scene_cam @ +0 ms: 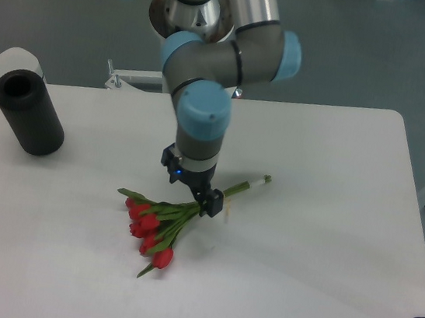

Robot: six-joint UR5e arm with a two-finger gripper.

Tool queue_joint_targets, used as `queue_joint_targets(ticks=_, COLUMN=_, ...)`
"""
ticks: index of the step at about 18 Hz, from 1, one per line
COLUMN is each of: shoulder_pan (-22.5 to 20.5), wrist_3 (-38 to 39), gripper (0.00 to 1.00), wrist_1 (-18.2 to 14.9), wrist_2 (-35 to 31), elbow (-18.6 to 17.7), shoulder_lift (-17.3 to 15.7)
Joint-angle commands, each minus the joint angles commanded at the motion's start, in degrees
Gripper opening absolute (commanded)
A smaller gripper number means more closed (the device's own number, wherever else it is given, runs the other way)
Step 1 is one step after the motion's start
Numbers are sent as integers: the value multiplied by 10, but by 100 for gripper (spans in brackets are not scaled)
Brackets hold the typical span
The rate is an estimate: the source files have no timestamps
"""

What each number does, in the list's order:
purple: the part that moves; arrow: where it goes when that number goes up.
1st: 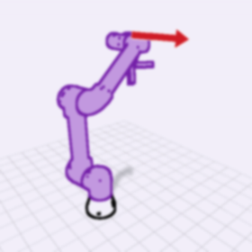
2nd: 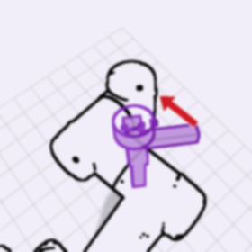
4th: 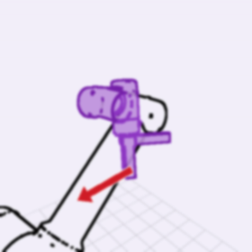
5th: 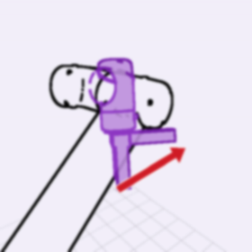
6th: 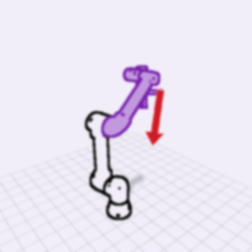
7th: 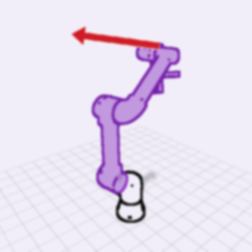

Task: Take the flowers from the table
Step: 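Close the gripper around the green stems just below the tulip heads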

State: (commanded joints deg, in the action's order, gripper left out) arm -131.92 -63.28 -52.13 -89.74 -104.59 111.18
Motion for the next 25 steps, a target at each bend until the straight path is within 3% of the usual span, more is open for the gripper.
queue_joint_targets(ticks=7, shoulder_pan=0, wrist_3=12, gripper=100, wrist_1=35, wrist_2=-4, elbow=-9, shoulder_lift=26)
queue_joint_targets(ticks=11, shoulder_pan=-1, wrist_3=57, gripper=100, wrist_1=40, wrist_2=-4, elbow=-12, shoulder_lift=28)
queue_joint_targets(ticks=14, shoulder_pan=-1, wrist_3=117, gripper=100, wrist_1=66, wrist_2=-2, elbow=-13, shoulder_lift=38)
queue_joint_targets(ticks=25, shoulder_pan=5, wrist_3=121, gripper=99, wrist_1=69, wrist_2=-2, elbow=-6, shoulder_lift=55)
